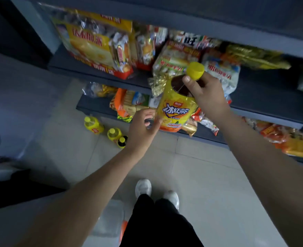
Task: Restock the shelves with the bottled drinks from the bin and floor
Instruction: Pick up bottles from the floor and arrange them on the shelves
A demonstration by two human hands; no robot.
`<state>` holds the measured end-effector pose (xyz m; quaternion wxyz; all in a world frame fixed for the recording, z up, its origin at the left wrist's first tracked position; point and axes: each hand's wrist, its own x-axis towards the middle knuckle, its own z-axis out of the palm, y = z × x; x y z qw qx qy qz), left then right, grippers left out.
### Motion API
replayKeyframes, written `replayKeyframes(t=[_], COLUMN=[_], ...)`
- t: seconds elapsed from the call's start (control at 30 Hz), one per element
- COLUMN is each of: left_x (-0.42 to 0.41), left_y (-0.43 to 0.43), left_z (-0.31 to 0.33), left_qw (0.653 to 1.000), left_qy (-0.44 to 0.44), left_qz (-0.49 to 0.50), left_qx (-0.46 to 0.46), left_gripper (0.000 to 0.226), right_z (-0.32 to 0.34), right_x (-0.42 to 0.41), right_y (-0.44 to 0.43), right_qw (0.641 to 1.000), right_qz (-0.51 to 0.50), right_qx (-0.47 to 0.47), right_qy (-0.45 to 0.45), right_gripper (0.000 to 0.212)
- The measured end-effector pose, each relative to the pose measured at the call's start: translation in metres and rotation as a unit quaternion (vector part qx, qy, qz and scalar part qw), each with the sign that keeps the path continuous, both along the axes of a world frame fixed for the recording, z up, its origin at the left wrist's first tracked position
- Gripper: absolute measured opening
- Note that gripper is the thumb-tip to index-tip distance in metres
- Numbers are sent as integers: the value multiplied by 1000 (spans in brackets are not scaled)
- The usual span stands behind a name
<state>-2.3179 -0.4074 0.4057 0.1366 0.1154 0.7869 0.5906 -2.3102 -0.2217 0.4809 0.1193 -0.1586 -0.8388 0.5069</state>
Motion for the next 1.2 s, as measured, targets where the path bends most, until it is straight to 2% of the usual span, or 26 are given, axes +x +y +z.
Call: replayKeyframes(t=[0.17, 0.33, 0.63, 0.73, 0.9, 1.03, 1.2], left_x=[8, 31, 77, 86, 90, 83, 54], left_y=[14, 28, 43, 48, 46, 39, 22], left_z=[74, 127, 224, 257, 300, 326, 348], left_qw=[999, 998, 995, 993, 991, 989, 988], left_qy=[29, 47, 98, 104, 109, 122, 126], left_qz=[-14, -12, 15, 33, 47, 62, 69], left_qx=[29, 26, 18, 40, 55, 49, 56], left_gripper=[34, 22, 16, 13, 9, 9, 7], right_z=[80, 135, 222, 251, 294, 320, 335], right_x=[9, 26, 75, 84, 89, 84, 59], right_y=[16, 31, 47, 51, 49, 32, 9], right_qw=[999, 996, 991, 989, 990, 987, 981], right_qz=[5, 44, 68, 64, 57, 46, 15], right_qx=[37, 66, 74, 72, 47, 60, 68], right_qy=[20, 33, 91, 109, 116, 139, 183], right_gripper=[10, 23, 16, 16, 38, 28, 35])
